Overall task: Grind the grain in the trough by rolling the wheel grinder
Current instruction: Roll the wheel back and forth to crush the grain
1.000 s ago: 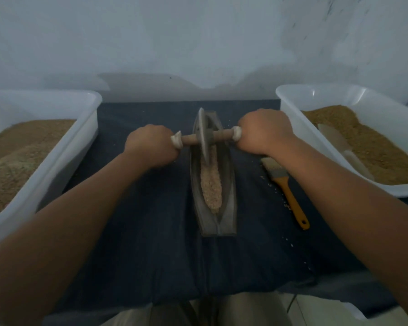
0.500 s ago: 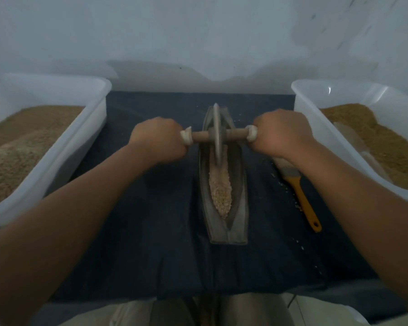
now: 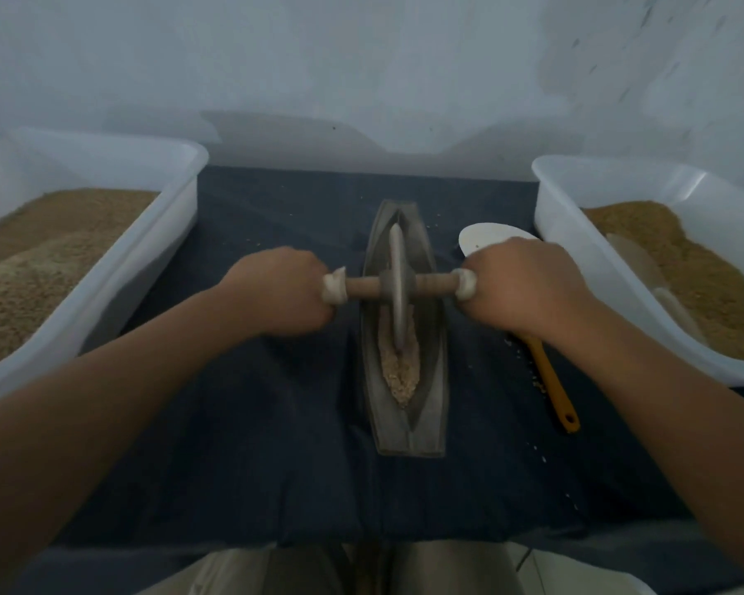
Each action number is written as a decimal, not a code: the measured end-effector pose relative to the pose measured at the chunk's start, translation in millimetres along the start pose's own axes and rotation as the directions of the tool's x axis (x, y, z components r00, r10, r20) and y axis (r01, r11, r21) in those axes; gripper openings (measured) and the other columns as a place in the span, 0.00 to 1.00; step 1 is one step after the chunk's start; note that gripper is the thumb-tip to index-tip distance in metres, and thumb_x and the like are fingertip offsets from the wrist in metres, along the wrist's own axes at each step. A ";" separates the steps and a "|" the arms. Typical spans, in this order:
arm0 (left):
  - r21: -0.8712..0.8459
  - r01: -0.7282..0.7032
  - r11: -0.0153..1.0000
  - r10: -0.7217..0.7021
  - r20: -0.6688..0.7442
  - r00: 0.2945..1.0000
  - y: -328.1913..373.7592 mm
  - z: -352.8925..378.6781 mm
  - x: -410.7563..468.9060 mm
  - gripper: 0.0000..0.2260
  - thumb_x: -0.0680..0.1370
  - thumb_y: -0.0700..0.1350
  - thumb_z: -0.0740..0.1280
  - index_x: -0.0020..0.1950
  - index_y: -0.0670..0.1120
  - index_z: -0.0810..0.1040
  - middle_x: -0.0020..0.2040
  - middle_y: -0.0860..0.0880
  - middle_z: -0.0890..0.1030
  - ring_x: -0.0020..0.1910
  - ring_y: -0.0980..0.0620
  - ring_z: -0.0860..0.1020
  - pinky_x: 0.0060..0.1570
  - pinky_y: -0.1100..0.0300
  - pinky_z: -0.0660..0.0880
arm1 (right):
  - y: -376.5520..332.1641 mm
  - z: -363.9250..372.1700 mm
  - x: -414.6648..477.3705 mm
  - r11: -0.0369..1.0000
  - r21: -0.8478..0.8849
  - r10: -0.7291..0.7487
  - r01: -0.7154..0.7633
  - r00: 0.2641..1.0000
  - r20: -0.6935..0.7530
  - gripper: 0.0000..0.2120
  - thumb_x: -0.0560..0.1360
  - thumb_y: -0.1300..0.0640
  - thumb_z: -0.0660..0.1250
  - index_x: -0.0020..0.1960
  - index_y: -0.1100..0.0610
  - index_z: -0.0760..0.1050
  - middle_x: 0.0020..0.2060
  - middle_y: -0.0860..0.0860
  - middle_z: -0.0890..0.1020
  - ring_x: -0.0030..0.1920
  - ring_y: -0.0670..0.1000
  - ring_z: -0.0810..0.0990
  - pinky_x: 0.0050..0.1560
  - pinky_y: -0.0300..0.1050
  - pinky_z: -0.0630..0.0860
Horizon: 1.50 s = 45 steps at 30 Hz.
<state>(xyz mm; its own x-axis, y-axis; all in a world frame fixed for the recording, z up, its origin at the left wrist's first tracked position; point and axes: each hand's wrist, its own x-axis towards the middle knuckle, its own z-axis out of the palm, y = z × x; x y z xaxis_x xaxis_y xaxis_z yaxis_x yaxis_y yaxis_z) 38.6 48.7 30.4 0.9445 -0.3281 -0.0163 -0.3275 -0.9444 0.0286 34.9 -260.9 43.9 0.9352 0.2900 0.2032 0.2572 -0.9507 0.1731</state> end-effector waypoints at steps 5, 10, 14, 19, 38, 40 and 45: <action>0.057 0.135 0.989 -0.129 -0.098 0.987 6.1 -29.0 61.4 0.14 0.72 0.60 0.67 0.38 0.49 0.73 0.38 0.51 0.76 0.38 0.45 0.77 0.41 0.53 0.74 | 5.8 4.9 54.5 0.992 -0.028 0.121 -0.120 0.993 0.009 0.19 0.73 0.36 0.61 0.33 0.49 0.74 0.30 0.47 0.77 0.30 0.51 0.75 0.32 0.44 0.70; 0.008 -0.028 1.000 0.027 0.069 0.997 8.7 -26.6 16.8 0.09 0.73 0.53 0.68 0.37 0.50 0.75 0.39 0.52 0.79 0.41 0.46 0.81 0.42 0.54 0.78 | 4.5 1.6 15.5 0.996 0.044 0.079 -0.083 0.993 0.087 0.15 0.72 0.40 0.62 0.33 0.49 0.75 0.28 0.46 0.78 0.30 0.48 0.78 0.30 0.42 0.68; -0.001 -0.104 0.995 0.102 0.197 0.975 7.7 -26.1 -21.3 0.08 0.66 0.55 0.64 0.35 0.51 0.76 0.32 0.53 0.79 0.31 0.55 0.78 0.30 0.60 0.72 | -0.1 -0.2 -38.1 0.989 0.125 0.046 -0.081 0.965 0.260 0.14 0.70 0.40 0.66 0.31 0.47 0.74 0.25 0.45 0.77 0.27 0.43 0.76 0.27 0.41 0.65; 0.159 -0.024 0.987 0.034 -0.057 0.998 10.6 -26.9 21.9 0.11 0.71 0.57 0.66 0.34 0.51 0.75 0.33 0.53 0.78 0.32 0.51 0.76 0.34 0.57 0.74 | -3.6 13.4 -8.9 0.985 0.080 0.145 -0.152 0.986 0.080 0.17 0.75 0.38 0.61 0.34 0.48 0.74 0.29 0.45 0.77 0.30 0.48 0.76 0.31 0.44 0.70; 0.150 0.039 0.988 -0.025 -0.096 0.995 9.5 -32.6 44.8 0.14 0.73 0.58 0.66 0.35 0.49 0.72 0.34 0.52 0.75 0.32 0.48 0.75 0.39 0.53 0.76 | -4.2 19.0 22.8 0.987 0.069 0.152 -0.146 0.984 -0.094 0.19 0.79 0.41 0.56 0.34 0.50 0.71 0.31 0.47 0.77 0.32 0.52 0.77 0.34 0.45 0.70; 0.145 0.074 0.987 -0.059 -0.101 0.993 8.0 -33.8 61.3 0.15 0.75 0.58 0.66 0.37 0.49 0.73 0.36 0.52 0.76 0.34 0.48 0.75 0.40 0.53 0.77 | -4.4 18.5 35.8 0.984 0.061 0.172 -0.167 0.981 -0.092 0.18 0.80 0.43 0.61 0.34 0.49 0.70 0.32 0.47 0.77 0.34 0.53 0.77 0.35 0.46 0.69; 0.033 -0.027 0.999 0.027 -0.005 1.000 0.3 -14.3 18.9 0.13 0.73 0.58 0.65 0.36 0.51 0.74 0.35 0.55 0.75 0.37 0.47 0.77 0.36 0.56 0.71 | -2.5 -5.4 13.0 1.000 0.018 0.025 -0.024 1.000 -0.015 0.18 0.75 0.39 0.59 0.34 0.49 0.73 0.29 0.46 0.76 0.31 0.49 0.77 0.32 0.45 0.73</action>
<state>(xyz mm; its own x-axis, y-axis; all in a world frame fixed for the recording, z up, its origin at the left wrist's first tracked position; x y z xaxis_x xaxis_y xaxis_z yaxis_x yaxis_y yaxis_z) 56.7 42.5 44.4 0.9353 -0.3536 -0.0102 -0.3536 -0.9354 -0.0042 45.0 -254.1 51.3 0.9374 0.2682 0.2221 0.2388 -0.9593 0.1504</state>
